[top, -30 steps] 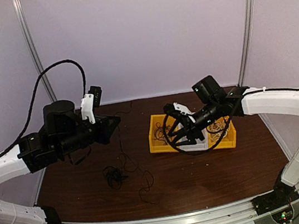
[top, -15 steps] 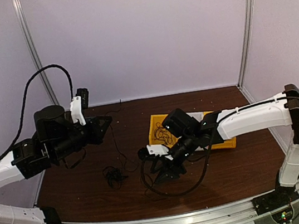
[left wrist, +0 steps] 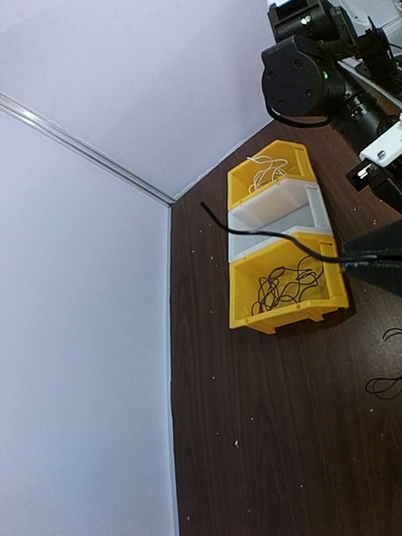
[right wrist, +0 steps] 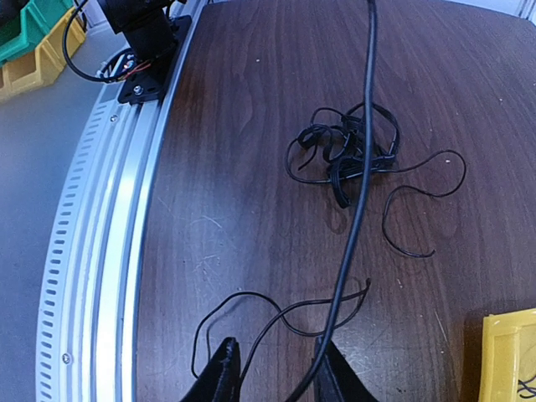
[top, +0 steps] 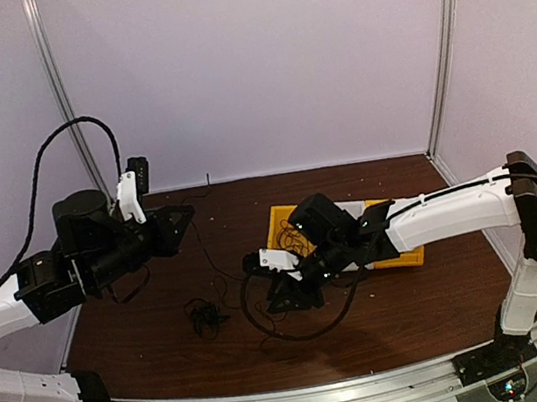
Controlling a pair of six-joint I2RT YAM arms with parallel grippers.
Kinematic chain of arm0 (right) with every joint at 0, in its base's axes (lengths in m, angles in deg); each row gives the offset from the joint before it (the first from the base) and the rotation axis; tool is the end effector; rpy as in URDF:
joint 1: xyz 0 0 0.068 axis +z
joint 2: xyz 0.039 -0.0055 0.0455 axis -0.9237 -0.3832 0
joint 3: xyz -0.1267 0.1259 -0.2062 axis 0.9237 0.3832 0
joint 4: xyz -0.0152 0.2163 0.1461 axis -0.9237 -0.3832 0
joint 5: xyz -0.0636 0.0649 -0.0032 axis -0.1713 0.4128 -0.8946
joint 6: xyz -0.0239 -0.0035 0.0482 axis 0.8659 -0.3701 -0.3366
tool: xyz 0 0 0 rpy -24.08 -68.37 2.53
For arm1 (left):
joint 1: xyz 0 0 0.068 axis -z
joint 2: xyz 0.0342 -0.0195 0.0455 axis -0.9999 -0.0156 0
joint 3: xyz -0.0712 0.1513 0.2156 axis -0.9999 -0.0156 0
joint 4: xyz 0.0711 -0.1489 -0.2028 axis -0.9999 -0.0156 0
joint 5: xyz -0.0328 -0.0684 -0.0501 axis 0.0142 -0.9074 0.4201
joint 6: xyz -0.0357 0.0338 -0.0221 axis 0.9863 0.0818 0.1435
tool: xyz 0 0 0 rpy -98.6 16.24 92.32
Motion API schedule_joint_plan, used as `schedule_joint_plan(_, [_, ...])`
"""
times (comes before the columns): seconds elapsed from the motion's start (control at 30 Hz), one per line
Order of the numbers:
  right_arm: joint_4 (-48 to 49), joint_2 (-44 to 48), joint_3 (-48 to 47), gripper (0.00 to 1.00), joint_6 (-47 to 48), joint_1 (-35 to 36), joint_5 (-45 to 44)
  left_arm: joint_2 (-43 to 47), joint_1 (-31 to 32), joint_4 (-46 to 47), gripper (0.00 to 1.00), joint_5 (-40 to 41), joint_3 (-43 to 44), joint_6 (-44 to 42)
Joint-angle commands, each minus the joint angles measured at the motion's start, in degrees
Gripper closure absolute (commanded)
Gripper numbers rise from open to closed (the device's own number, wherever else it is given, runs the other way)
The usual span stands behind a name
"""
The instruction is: Untangle the cables
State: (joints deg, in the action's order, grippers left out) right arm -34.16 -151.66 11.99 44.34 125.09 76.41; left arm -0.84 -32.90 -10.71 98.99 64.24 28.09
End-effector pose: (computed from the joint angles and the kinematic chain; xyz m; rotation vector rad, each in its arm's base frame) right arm 0.1857 0.3315 0.2189 -1.7037 1.7093 1.0628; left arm 0.1341 -0.1805 0.3514 0.0788 1.8640 -0.8751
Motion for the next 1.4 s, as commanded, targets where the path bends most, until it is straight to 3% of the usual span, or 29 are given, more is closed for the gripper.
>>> schedule_joint_plan(0.0, [0.51, 1.71, 1.46, 0.69, -0.59, 0.08, -5.59, 2.05, -0.04, 2.06, 1.00, 2.30, -0.96, 0.47])
schedule_joint_plan(0.07, [1.62, 3.61, 3.36, 0.73, -0.41, -0.13, -7.03, 2.55, 0.03, 2.09, 1.00, 2.45, -1.15, 0.39])
schedule_joint_plan(0.17, [3.25, 4.98, 4.63, 0.91, -0.48, -0.19, -8.19, 2.50, 0.03, 2.05, 1.00, 2.62, -1.37, 0.05])
schedule_joint_plan(0.27, [1.67, 3.73, 3.36, 0.89, -0.31, -0.32, -8.62, 2.28, -0.07, 2.17, 1.00, 3.09, -1.51, 0.02])
schedule_joint_plan(0.37, [1.57, 3.23, 3.44, 0.78, -0.41, -0.56, -9.13, 2.36, -0.03, 2.18, 1.00, 2.92, -1.58, -0.06])
schedule_joint_plan(0.57, [4.08, 4.03, 5.11, 0.91, -3.44, -1.77, -11.05, 2.67, -0.05, 1.98, 1.00, 3.17, -1.98, 0.20])
schedule_joint_plan(0.77, [3.92, 5.02, 5.63, 0.89, -4.33, -4.00, -12.00, 2.99, -0.05, 1.97, 1.00, 3.97, -3.15, 0.98])
schedule_joint_plan(0.8, [3.83, 5.29, 5.63, 0.91, -4.39, -4.47, -12.05, 2.93, -0.01, 2.07, 1.00, 3.95, -3.42, 1.07])
schedule_joint_plan(0.83, [3.71, 5.56, 5.71, 1.00, -4.32, -5.00, -12.00, 2.86, -0.03, 2.09, 1.00, 3.95, -3.58, 1.00])
schedule_joint_plan(0.87, [3.46, 6.06, 5.47, 1.00, -4.07, -5.51, -12.00, 2.77, 0.00, 2.20, 1.00, 4.04, -3.87, 0.88])
schedule_joint_plan(1.03, [-7.52, 9.93, -4.70, 1.00, 1.89, -8.21, -11.72, 0.54, 0.01, 2.09, 1.00, 1.93, -5.93, -1.45])
schedule_joint_plan(1.37, [-15.05, 13.81, -22.87, 1.00, 4.03, -16.33, -11.26, -10.62, -0.01, 7.98, 0.57, -2.46, -13.65, -0.85])
